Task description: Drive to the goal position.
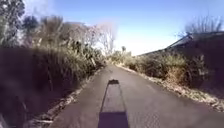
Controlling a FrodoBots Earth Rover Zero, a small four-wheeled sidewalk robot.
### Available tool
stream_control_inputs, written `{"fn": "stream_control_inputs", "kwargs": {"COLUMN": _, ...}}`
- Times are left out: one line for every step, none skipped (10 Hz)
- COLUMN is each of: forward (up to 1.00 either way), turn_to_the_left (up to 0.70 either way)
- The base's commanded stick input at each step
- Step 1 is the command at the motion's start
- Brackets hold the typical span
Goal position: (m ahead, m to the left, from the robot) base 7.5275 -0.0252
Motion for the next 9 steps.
{"fn": "stream_control_inputs", "kwargs": {"forward": 0.85, "turn_to_the_left": 0.00}}
{"fn": "stream_control_inputs", "kwargs": {"forward": 0.85, "turn_to_the_left": 0.00}}
{"fn": "stream_control_inputs", "kwargs": {"forward": 0.85, "turn_to_the_left": 0.00}}
{"fn": "stream_control_inputs", "kwargs": {"forward": 0.85, "turn_to_the_left": 0.00}}
{"fn": "stream_control_inputs", "kwargs": {"forward": 0.85, "turn_to_the_left": 0.00}}
{"fn": "stream_control_inputs", "kwargs": {"forward": 0.85, "turn_to_the_left": 0.00}}
{"fn": "stream_control_inputs", "kwargs": {"forward": 0.85, "turn_to_the_left": 0.00}}
{"fn": "stream_control_inputs", "kwargs": {"forward": 0.85, "turn_to_the_left": 0.00}}
{"fn": "stream_control_inputs", "kwargs": {"forward": 0.85, "turn_to_the_left": 0.00}}
